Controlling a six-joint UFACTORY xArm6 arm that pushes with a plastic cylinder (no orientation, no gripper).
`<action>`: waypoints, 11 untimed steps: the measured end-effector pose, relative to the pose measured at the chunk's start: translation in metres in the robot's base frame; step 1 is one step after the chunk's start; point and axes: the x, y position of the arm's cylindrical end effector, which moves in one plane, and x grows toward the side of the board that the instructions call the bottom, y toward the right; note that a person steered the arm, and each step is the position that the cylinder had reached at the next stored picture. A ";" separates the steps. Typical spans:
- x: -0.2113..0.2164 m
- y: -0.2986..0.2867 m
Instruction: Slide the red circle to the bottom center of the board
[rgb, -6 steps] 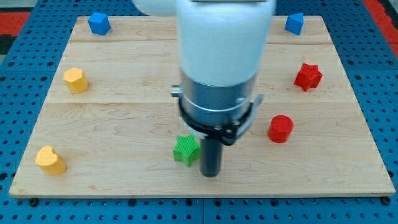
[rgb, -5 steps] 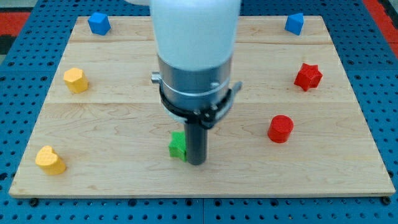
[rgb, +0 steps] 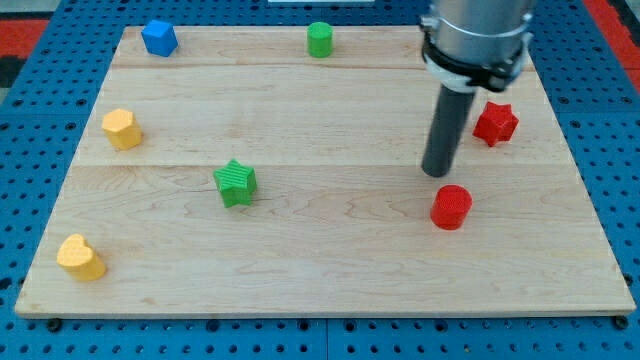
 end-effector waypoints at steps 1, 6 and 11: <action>0.040 -0.013; 0.077 0.036; 0.068 0.003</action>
